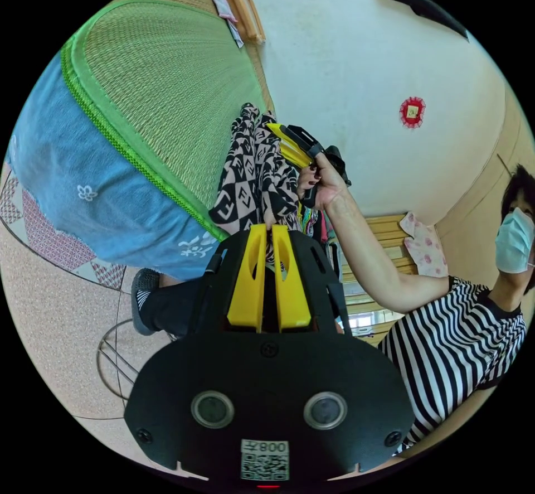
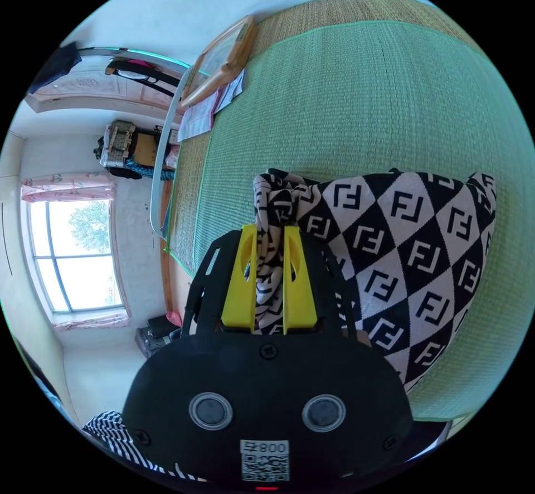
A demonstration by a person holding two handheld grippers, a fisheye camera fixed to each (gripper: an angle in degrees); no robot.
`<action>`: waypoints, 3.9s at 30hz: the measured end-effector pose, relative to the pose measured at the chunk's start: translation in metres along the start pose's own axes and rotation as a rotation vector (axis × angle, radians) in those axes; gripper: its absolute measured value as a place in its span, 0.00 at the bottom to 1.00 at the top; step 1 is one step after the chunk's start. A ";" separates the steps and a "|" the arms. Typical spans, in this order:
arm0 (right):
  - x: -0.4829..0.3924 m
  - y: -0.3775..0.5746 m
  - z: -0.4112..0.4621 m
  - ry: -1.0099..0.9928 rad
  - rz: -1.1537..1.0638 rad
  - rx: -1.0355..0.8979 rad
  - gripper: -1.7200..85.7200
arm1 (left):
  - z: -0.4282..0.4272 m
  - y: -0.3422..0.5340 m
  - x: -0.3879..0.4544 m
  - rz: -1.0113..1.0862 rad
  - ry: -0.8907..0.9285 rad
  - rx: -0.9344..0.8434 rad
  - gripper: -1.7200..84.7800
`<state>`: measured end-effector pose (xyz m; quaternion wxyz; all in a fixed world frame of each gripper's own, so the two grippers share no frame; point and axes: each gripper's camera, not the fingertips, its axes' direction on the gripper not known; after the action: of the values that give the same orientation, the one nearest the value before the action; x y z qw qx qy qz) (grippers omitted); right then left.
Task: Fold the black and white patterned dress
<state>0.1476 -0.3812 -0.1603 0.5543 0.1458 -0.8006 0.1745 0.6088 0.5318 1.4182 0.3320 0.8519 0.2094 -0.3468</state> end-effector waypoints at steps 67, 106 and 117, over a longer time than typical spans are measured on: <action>-0.106 -0.071 0.012 0.191 -0.387 -0.102 0.04 | 0.089 0.061 0.087 0.232 -0.400 -0.027 0.05; -0.167 -0.035 -0.064 0.250 -0.599 -0.066 0.02 | 0.202 0.082 -0.012 0.385 -0.530 -0.084 0.02; -0.142 -0.051 -0.058 0.284 -0.517 -0.058 0.02 | 0.214 0.084 -0.045 0.382 -0.526 -0.077 0.02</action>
<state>0.2663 -0.3963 -0.2686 0.6908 0.3033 -0.6560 0.0231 0.5314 0.3162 1.3707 0.4657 0.7437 -0.0345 -0.4784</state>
